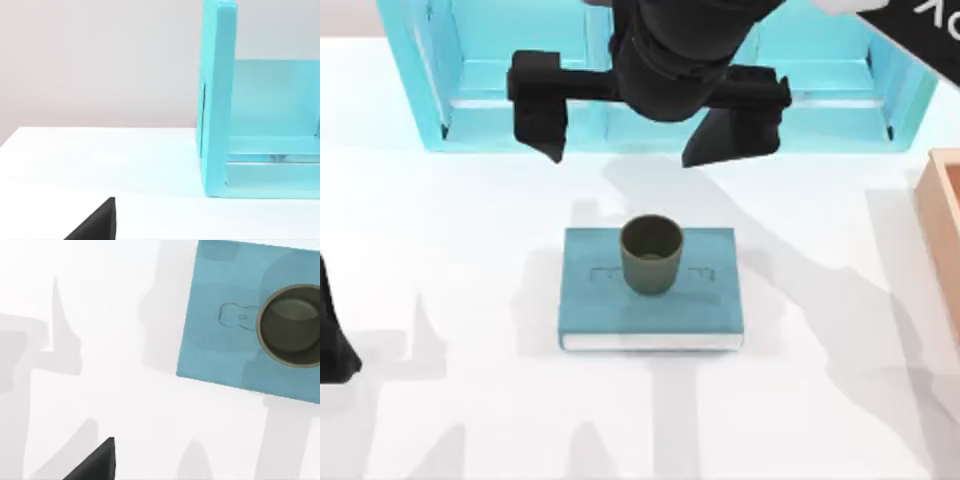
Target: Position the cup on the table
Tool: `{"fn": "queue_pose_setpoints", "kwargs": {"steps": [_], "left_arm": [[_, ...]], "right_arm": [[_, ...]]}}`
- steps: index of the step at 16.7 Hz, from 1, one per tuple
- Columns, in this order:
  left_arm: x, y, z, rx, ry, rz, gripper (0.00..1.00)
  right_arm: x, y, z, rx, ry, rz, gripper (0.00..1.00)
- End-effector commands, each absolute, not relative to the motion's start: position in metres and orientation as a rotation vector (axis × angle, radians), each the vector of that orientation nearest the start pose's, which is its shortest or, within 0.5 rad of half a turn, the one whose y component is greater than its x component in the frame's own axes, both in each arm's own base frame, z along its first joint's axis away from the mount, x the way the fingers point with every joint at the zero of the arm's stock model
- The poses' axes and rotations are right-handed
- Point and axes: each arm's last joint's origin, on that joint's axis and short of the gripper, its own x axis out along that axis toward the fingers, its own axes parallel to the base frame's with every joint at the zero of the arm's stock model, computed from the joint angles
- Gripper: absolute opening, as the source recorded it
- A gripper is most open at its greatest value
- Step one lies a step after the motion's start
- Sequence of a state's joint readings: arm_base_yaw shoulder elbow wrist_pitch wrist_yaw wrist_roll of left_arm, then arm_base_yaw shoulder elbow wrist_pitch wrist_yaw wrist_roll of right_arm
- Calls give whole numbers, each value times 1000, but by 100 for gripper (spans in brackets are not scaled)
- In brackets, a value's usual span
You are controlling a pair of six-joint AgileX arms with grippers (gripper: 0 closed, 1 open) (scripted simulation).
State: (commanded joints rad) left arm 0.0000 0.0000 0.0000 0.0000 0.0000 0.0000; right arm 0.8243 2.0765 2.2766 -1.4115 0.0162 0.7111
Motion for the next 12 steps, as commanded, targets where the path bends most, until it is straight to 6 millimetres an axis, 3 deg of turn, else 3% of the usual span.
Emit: {"fn": "queue_pose_setpoints", "kwargs": {"steps": [3, 7, 12], "left_arm": [[106, -1, 160, 0, 0, 0, 100], [106, -1, 160, 0, 0, 0, 100], [106, -1, 160, 0, 0, 0, 100]], "right_arm": [[292, 332, 319, 58, 1341, 168, 100], [306, 346, 290, 28, 1367, 50, 100], [313, 350, 277, 15, 1372, -5, 100]]}}
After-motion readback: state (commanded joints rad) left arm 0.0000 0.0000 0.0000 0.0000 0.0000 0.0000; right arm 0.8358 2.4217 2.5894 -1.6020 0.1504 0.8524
